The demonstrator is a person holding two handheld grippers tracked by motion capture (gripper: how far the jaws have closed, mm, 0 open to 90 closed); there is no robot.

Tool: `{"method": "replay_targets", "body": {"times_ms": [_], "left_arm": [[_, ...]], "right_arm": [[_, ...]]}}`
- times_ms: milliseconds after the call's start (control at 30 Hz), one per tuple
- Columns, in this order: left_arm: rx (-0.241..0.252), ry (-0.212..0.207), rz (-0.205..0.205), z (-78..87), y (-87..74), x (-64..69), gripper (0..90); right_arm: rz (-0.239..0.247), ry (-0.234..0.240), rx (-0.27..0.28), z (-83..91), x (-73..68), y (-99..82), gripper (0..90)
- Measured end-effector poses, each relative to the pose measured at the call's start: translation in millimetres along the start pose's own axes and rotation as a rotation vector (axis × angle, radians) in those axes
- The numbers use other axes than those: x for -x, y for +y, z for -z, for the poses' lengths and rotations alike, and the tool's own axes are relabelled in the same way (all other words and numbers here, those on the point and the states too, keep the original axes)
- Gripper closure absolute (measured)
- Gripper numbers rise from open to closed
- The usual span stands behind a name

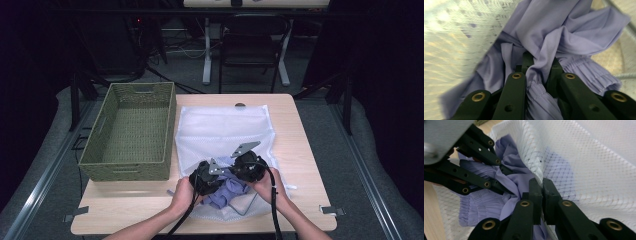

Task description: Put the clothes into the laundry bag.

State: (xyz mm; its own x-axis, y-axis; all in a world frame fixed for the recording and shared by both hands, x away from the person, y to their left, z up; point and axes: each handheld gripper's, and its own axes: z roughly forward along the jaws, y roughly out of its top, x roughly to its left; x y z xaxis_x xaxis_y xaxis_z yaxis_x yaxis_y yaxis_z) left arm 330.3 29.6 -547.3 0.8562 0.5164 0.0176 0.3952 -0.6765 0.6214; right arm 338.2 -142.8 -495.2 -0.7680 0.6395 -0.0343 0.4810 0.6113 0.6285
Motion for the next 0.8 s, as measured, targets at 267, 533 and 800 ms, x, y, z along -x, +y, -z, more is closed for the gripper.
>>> {"method": "replay_targets", "body": {"times_ms": [267,533,800], "left_arm": [[0.039,-0.012,0.015,26.1,1.9,-6.8,45.4],[0.025,-0.074,0.013,41.3,0.3,-0.7,30.5],[-0.063,-0.125,-0.004,9.0,-2.1,3.3,51.4]], "right_arm": [[0.002,-0.003,-0.004,0.7,1.4,-1.2,87.2],[0.006,-0.005,-0.006,0.6,2.2,-1.3,87.1],[0.009,-0.004,-0.01,-1.4,2.1,-1.7,86.9]]}}
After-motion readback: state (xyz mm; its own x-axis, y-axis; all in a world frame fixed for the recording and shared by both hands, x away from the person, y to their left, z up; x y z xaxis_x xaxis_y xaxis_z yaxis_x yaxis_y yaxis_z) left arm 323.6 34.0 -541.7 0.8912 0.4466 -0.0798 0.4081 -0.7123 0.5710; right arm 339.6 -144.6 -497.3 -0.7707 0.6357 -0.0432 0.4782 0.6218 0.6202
